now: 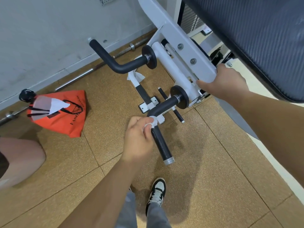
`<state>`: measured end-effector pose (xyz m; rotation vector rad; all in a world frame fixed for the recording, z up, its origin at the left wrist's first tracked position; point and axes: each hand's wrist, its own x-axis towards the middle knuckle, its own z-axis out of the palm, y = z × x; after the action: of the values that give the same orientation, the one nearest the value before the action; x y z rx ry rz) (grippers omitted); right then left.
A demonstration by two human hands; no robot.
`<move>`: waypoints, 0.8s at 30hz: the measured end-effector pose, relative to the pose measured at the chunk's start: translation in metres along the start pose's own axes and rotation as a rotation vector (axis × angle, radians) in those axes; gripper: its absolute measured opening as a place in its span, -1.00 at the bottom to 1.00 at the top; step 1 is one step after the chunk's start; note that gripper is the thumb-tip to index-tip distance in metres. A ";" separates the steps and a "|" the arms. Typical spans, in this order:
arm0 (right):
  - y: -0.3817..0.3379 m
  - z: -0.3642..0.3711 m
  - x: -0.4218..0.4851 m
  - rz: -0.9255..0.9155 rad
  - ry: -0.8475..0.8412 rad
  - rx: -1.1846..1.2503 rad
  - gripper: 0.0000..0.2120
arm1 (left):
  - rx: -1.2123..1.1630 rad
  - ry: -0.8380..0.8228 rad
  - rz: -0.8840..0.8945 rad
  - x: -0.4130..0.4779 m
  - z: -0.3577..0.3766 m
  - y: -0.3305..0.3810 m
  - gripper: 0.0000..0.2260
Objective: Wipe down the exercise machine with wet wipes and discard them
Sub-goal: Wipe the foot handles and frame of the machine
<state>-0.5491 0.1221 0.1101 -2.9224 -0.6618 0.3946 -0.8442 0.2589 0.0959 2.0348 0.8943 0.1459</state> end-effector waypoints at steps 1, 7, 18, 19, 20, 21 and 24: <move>0.000 0.000 0.000 0.000 -0.003 -0.005 -0.32 | 0.022 -0.015 0.005 0.000 -0.001 -0.001 -0.78; 0.001 0.001 0.001 -0.007 0.003 -0.006 -0.32 | -0.001 -0.034 -0.012 -0.038 0.009 0.005 -0.80; -0.001 -0.001 -0.003 -0.011 0.013 -0.012 -0.33 | -0.080 -0.181 -0.014 -0.125 0.004 0.000 -0.76; -0.001 -0.001 -0.003 -0.013 0.012 -0.016 -0.34 | -0.090 -0.126 -0.010 -0.111 -0.003 0.008 -0.77; -0.001 -0.001 -0.003 -0.014 0.010 -0.016 -0.34 | -0.115 -0.078 0.003 -0.097 -0.008 0.015 -0.78; -0.001 -0.001 -0.003 -0.012 0.008 -0.012 -0.34 | -0.150 -0.031 0.008 -0.082 -0.012 0.020 -0.79; 0.000 0.000 -0.003 -0.008 0.009 0.006 -0.35 | -0.072 0.060 -0.019 -0.044 -0.008 0.021 -0.80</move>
<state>-0.5512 0.1207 0.1109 -2.9129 -0.6694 0.3811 -0.8686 0.2289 0.1268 1.9635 0.9319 0.2273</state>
